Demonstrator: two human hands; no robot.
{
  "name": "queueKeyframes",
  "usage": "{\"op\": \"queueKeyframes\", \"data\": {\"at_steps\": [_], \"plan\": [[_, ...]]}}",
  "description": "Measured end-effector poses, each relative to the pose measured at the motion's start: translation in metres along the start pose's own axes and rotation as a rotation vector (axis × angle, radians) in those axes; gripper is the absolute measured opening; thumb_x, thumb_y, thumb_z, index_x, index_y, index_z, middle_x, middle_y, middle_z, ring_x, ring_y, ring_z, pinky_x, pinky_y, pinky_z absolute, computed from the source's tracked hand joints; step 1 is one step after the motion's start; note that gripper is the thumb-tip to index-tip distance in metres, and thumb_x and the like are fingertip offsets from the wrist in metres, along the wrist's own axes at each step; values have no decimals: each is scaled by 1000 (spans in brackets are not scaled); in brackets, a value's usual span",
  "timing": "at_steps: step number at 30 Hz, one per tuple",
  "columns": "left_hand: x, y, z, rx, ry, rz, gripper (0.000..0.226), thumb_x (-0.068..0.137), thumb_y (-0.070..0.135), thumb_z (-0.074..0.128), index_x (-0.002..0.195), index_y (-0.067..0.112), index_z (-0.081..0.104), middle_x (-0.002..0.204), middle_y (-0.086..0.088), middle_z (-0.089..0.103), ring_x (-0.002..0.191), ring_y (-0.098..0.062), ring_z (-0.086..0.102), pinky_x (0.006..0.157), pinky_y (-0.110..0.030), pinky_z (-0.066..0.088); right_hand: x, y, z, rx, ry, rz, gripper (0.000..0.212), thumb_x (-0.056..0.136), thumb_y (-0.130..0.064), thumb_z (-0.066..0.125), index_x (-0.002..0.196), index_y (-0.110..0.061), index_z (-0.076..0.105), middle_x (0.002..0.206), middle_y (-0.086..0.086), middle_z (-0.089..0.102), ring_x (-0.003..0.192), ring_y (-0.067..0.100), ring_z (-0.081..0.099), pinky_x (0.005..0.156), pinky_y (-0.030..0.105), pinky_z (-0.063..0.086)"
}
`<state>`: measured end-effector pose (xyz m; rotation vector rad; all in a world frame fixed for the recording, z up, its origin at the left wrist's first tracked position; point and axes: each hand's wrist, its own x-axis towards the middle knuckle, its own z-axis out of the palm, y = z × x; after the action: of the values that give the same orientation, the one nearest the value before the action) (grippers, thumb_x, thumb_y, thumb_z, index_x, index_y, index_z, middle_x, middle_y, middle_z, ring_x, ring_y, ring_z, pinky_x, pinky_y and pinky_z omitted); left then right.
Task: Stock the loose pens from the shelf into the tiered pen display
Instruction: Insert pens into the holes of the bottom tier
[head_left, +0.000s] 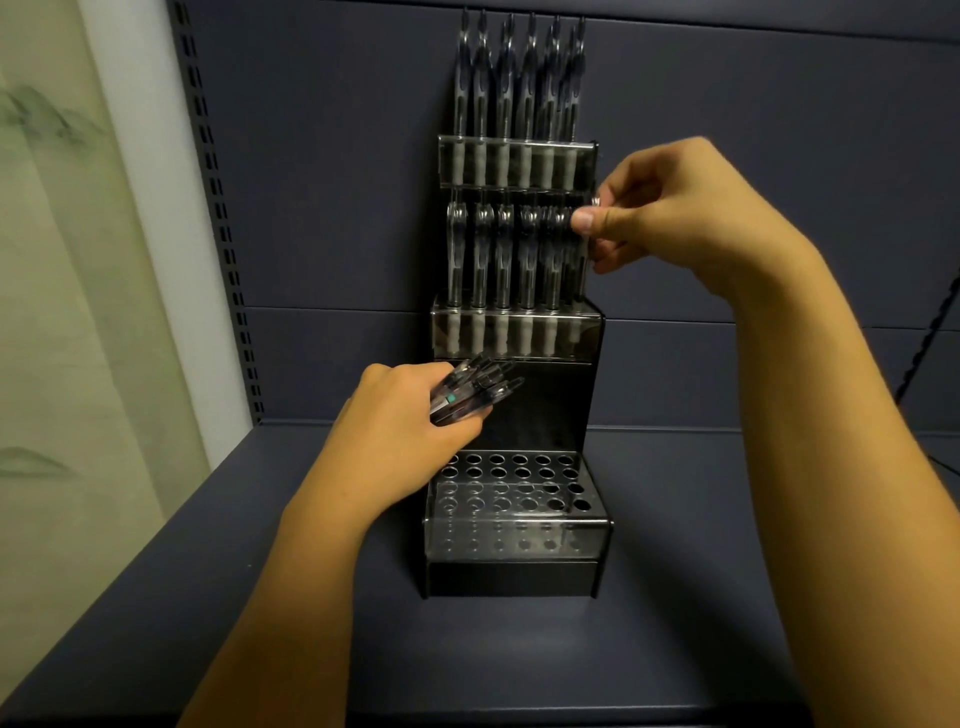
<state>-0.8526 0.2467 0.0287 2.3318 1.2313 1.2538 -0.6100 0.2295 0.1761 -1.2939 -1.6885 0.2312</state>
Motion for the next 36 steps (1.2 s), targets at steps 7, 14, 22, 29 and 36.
{"op": "queueKeyframes", "data": {"at_steps": [7, 14, 22, 29, 36], "plan": [[-2, -1, 0, -2, -14, -6, 20, 85, 39, 75, 75, 24, 66, 62, 4, 63, 58, -14, 60, 57, -40, 53, -12, 11, 8, -39, 22, 43, 38, 82, -34, 81, 96, -1, 68, 78, 13, 73, 72, 21, 75, 71, 36, 65], [-4, 0, -7, 43, -19, -19, 21, 85, 44, 74, 77, 25, 68, 63, 6, 64, 60, -11, 60, 55, -32, 50, -54, 16, 22, -198, 349, -57, 44, 81, -56, 78, 88, -13, 70, 75, 1, 72, 66, 16, 72, 67, 41, 62], [-12, 3, -17, 39, -6, 18, 23, 84, 47, 71, 82, 24, 70, 63, 6, 65, 61, -11, 62, 55, -31, 49, -97, 25, 94, 320, 180, -318, 11, 95, -7, 67, 91, 3, 68, 74, 10, 66, 63, 25, 64, 57, 41, 54], [-16, -16, -18, 44, 71, 137, 23, 85, 38, 72, 74, 20, 64, 59, 5, 59, 52, -14, 57, 51, -43, 46, -107, 33, 107, 287, 11, -248, 22, 82, -25, 82, 90, -7, 73, 75, 4, 70, 68, 23, 67, 62, 39, 56], [-16, -17, -11, 169, 123, 268, 29, 85, 48, 60, 71, 25, 50, 54, 11, 47, 46, -13, 47, 42, -36, 42, -109, 33, 116, 380, -130, -99, 34, 72, -33, 88, 86, -5, 75, 73, 20, 67, 65, 45, 61, 59, 53, 56]]}}
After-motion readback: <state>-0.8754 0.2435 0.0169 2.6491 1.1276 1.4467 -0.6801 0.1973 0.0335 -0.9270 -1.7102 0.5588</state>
